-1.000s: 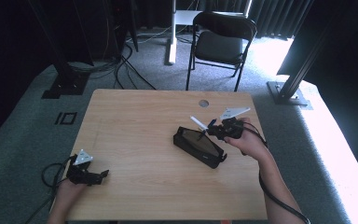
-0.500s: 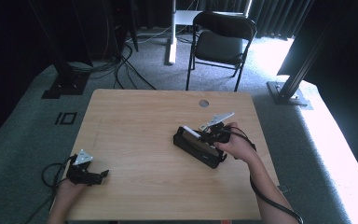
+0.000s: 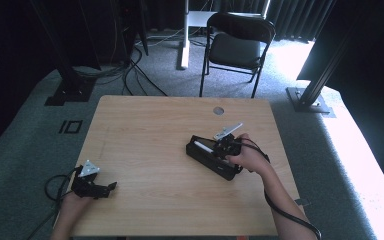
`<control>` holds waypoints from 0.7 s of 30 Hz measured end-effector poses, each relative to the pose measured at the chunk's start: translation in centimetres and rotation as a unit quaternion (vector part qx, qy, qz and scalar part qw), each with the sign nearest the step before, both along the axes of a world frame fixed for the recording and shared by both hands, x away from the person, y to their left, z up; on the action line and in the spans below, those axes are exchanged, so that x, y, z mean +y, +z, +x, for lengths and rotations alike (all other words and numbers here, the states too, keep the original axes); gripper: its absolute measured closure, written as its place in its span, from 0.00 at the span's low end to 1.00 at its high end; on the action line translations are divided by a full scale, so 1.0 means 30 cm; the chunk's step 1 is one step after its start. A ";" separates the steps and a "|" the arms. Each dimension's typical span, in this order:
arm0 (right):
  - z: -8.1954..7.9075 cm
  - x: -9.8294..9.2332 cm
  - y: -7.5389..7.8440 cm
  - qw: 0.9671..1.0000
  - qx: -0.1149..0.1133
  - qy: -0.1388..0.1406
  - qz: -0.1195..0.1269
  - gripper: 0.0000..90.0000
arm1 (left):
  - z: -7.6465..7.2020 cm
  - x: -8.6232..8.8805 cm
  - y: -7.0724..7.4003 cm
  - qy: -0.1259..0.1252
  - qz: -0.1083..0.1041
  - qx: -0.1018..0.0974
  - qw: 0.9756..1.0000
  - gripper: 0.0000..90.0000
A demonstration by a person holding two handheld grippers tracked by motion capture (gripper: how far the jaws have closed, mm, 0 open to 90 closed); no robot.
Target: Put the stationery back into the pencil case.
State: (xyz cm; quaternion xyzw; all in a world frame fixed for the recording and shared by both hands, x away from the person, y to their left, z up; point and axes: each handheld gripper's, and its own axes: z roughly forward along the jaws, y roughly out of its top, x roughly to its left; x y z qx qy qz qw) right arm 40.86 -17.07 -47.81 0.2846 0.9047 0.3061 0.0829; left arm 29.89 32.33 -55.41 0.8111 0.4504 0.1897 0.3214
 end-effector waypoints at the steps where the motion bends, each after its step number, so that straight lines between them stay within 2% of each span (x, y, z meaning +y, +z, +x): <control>1: 0.001 0.000 -0.004 1.000 0.003 0.001 -0.005 0.87 | 0.000 0.000 0.000 0.000 0.000 0.000 1.000 0.02; 6: 0.003 0.003 -0.015 1.000 0.005 0.005 -0.016 0.87 | 0.000 0.000 0.000 0.000 0.000 0.000 1.000 0.02; 14: 0.009 0.004 -0.024 1.000 0.014 0.002 -0.017 0.87 | 0.000 0.000 0.000 0.000 0.000 0.000 1.000 0.02; 21: 0.001 -0.010 0.005 1.000 0.007 0.004 0.008 0.83 | 0.000 0.000 0.000 0.000 0.000 0.000 1.000 0.02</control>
